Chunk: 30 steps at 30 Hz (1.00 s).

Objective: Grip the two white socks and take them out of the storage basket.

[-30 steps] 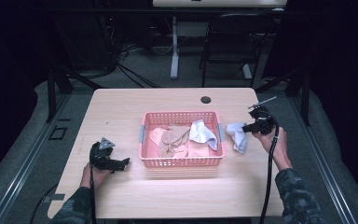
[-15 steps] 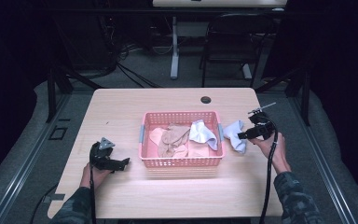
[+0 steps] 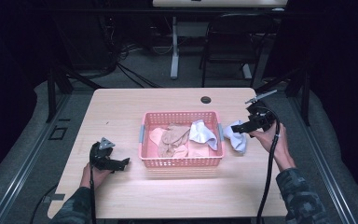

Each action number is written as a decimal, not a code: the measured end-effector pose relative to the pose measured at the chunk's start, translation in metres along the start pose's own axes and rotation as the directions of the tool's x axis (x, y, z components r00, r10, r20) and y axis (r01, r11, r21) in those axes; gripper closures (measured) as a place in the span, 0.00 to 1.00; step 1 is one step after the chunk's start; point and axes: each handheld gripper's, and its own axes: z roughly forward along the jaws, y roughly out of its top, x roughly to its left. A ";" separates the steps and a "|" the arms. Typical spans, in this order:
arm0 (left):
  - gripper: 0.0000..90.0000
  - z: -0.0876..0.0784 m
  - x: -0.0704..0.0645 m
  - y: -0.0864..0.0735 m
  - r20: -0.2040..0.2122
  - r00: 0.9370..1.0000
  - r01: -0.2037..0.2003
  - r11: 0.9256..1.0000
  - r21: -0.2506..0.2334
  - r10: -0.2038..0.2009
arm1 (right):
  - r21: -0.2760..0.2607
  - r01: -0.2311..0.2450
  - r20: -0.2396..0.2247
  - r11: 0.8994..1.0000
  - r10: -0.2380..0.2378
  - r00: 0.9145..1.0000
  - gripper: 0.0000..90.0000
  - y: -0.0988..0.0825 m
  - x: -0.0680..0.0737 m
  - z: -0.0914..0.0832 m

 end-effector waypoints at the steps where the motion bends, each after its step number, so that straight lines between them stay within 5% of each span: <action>1: 0.00 0.000 0.000 0.000 0.000 1.000 0.000 1.000 0.000 0.000 | -0.004 0.002 -0.007 1.000 -0.002 1.000 0.07 0.003 0.003 -0.002; 13: 0.00 0.000 0.000 0.000 0.000 1.000 0.000 1.000 0.000 0.000 | -0.029 0.076 -0.028 0.997 -0.077 0.997 0.02 0.035 0.031 -0.010; 30: 0.00 0.000 0.000 0.000 0.000 1.000 0.000 1.000 0.000 0.000 | -0.014 0.162 -0.074 0.987 -0.163 0.984 0.04 0.061 0.064 0.013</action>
